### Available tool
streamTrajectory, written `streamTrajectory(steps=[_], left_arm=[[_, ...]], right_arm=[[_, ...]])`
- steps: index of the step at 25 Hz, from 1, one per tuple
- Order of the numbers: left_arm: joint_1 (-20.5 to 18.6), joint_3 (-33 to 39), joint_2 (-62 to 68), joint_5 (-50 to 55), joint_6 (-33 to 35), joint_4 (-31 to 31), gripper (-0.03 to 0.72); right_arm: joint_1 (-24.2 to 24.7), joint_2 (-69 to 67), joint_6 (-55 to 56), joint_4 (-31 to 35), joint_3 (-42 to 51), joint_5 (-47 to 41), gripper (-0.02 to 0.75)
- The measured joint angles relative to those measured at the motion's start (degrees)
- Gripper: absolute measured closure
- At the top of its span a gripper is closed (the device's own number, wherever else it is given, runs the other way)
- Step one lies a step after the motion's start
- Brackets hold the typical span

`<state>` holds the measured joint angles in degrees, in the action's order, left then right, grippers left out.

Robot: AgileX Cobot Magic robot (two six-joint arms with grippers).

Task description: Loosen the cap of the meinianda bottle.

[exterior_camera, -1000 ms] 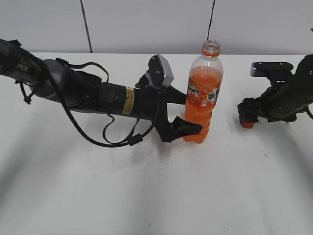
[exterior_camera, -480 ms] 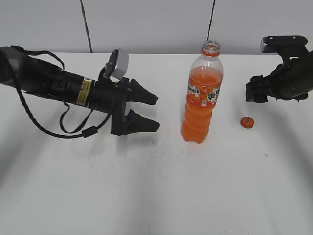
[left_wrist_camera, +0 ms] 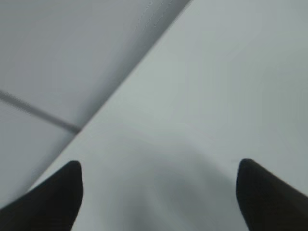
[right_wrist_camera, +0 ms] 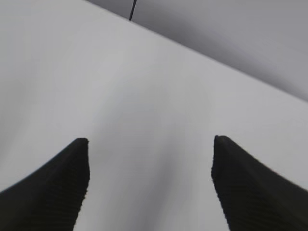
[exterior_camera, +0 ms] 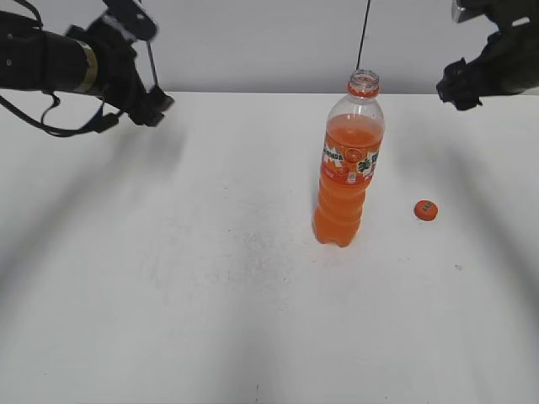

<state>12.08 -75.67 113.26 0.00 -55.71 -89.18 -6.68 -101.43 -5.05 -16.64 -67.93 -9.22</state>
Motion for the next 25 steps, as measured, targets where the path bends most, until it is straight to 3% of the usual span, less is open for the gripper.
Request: streamTrajectory(steps=[2,4,8,11,17,22,25], left_arm=[[-0.3,0.0,-1.4,10.4,1.3,5.5,0.113],[-1.3,0.0,-2.8,14.7,9.3,18.7,0.135],[-3.4,-2.7,-4.8,26.5,39.7,53.4,0.152],[-5.0,-7.8,-4.8,42.2,53.5,68.0,0.155],[-8.1,-18.8,-6.1,66.5,60.6,77.4,0.159],[-9.4,-19.9,-12.5,69.3,61.5,81.7,0.161],[-10.1,-15.1,-18.7,69.2,61.5,82.5,0.162]], right_arm=[[0.1,0.0,0.3,-0.4,-3.8,-2.4,0.143],[0.5,0.0,2.7,-0.5,-8.1,-6.9,0.143],[2.6,0.0,7.1,0.3,-18.4,-22.1,0.143],[3.9,0.0,7.1,3.1,-25.6,-34.4,0.143],[4.1,0.0,4.3,10.0,-36.0,-57.3,0.143],[4.1,2.4,2.4,14.8,-38.1,-60.1,0.143],[4.1,6.6,-0.2,16.6,-35.3,-60.2,0.151]])
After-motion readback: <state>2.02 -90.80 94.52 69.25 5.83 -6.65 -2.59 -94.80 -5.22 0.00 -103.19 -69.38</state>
